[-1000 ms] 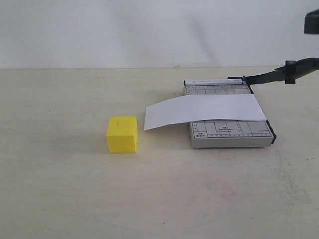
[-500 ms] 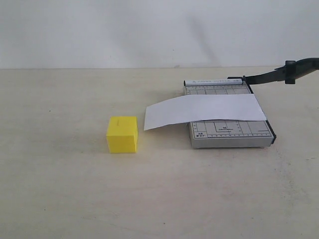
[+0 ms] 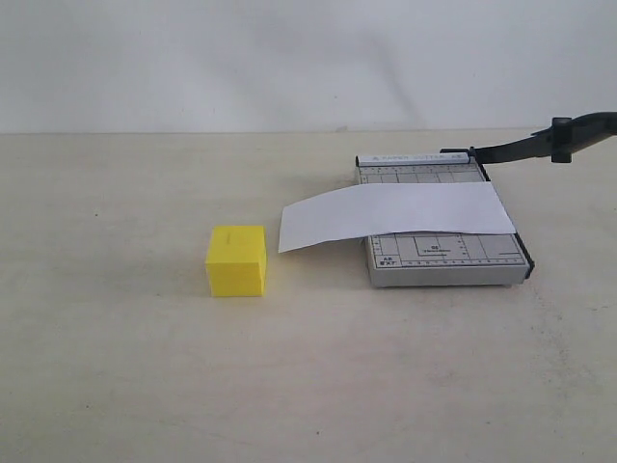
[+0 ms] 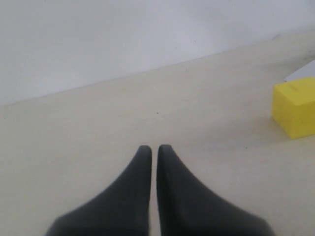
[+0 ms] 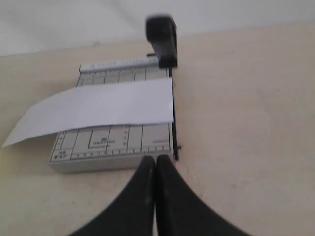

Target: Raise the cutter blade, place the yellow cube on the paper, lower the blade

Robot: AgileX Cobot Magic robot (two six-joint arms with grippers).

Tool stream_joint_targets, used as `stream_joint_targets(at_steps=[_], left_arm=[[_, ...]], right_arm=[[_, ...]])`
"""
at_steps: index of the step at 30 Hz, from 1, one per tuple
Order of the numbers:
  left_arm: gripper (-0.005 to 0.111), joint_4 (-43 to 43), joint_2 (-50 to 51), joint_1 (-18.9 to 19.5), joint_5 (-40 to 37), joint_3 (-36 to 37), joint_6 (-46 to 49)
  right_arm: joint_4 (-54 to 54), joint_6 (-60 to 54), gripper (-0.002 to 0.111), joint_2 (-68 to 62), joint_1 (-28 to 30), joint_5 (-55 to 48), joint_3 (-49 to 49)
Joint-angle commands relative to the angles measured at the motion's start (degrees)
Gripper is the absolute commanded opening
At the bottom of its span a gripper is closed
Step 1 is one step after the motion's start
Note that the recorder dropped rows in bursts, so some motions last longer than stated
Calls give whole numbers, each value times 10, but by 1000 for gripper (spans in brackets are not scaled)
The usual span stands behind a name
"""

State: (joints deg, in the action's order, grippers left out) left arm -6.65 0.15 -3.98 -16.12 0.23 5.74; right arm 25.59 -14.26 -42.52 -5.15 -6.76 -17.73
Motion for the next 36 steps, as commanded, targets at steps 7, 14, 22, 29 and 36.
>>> stream_joint_targets(at_steps=[7, 14, 22, 29, 36], left_arm=[[4, 310, -2, 1, 61, -2, -104], [4, 332, -2, 1, 192, -2, -105], [4, 260, 168, -2, 70, -125, -122], [4, 367, 509, -58, 21, -297, 124], [4, 666, 764, -243, -17, -548, 504]], right_arm=[[8, 17, 0, -98, -1, 28, 52], [8, 17, 0, -142, -1, 65, 52], [7, 17, 0, -142, -1, 162, 52], [-3, -67, 0, -142, -1, 163, 52], [-6, -94, 0, -142, -1, 148, 52]])
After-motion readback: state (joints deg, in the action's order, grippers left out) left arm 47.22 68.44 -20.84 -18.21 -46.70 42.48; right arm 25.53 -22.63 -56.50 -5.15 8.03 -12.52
